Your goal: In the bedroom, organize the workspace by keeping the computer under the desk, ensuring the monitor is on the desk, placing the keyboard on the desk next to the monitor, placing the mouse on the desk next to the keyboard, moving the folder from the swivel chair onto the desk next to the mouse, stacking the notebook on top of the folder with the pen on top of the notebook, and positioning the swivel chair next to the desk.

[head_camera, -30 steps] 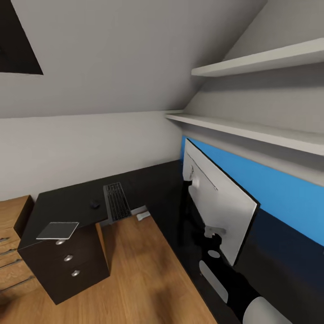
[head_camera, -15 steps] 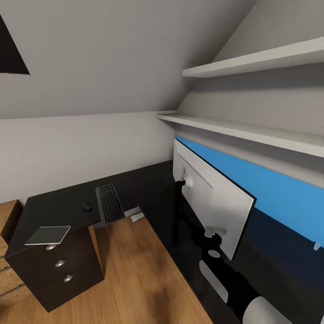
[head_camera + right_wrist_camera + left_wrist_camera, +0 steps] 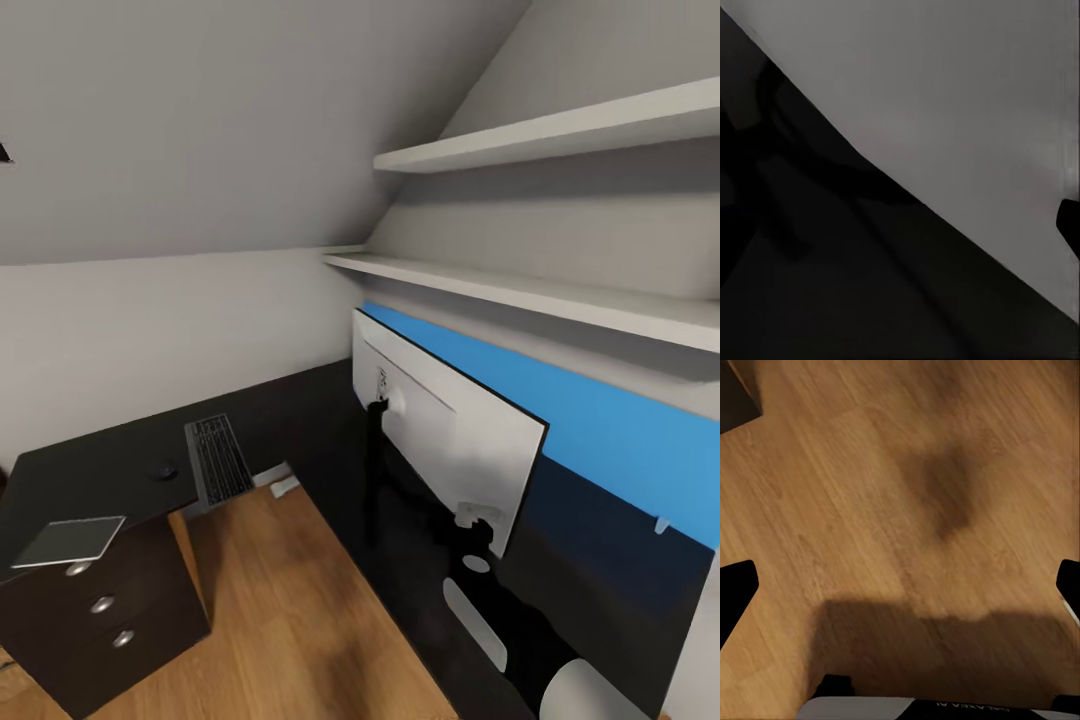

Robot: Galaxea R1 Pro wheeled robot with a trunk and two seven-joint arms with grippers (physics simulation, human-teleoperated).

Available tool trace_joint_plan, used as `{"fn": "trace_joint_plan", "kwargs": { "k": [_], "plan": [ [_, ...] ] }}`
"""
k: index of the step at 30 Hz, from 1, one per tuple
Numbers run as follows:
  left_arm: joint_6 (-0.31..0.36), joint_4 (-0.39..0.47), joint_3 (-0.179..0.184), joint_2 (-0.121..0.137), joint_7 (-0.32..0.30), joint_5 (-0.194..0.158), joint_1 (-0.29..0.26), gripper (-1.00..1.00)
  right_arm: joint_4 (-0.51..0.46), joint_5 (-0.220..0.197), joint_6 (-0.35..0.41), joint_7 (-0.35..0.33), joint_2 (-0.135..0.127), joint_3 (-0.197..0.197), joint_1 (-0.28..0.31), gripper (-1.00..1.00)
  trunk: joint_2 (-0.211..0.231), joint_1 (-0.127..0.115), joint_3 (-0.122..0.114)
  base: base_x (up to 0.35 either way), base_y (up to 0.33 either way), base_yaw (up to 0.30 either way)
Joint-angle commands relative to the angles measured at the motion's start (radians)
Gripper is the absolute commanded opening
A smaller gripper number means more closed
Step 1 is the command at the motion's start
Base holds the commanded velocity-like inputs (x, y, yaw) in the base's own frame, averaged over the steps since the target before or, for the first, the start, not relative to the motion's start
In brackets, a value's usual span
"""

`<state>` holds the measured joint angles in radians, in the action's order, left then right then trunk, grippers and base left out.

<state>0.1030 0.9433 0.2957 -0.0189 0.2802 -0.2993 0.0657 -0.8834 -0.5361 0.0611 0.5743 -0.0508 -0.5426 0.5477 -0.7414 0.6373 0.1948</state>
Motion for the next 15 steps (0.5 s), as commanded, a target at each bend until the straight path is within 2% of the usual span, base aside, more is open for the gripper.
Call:
{"fn": "trace_joint_plan", "kwargs": {
  "k": [1,6,15],
  "plan": [
    [0.004,0.003,0.002,0.000,0.007,-0.008,0.000,1.00,-0.002,-0.002,0.006,0.009,-0.001,-0.005,0.001,1.00,-0.001,0.000,0.001,0.000,0.000,-0.268],
    [0.004,0.003,0.002,0.000,0.007,-0.008,0.000,1.00,-0.002,-0.002,0.007,0.010,-0.001,-0.003,0.001,1.00,-0.001,0.000,0.001,0.048,0.000,-0.197],
    [0.004,0.003,0.002,0.000,0.007,-0.008,0.000,1.00,-0.002,-0.002,0.007,0.009,-0.001,-0.003,0.001,1.00,-0.001,0.000,0.001,0.030,0.000,-0.024]
  ]
}}
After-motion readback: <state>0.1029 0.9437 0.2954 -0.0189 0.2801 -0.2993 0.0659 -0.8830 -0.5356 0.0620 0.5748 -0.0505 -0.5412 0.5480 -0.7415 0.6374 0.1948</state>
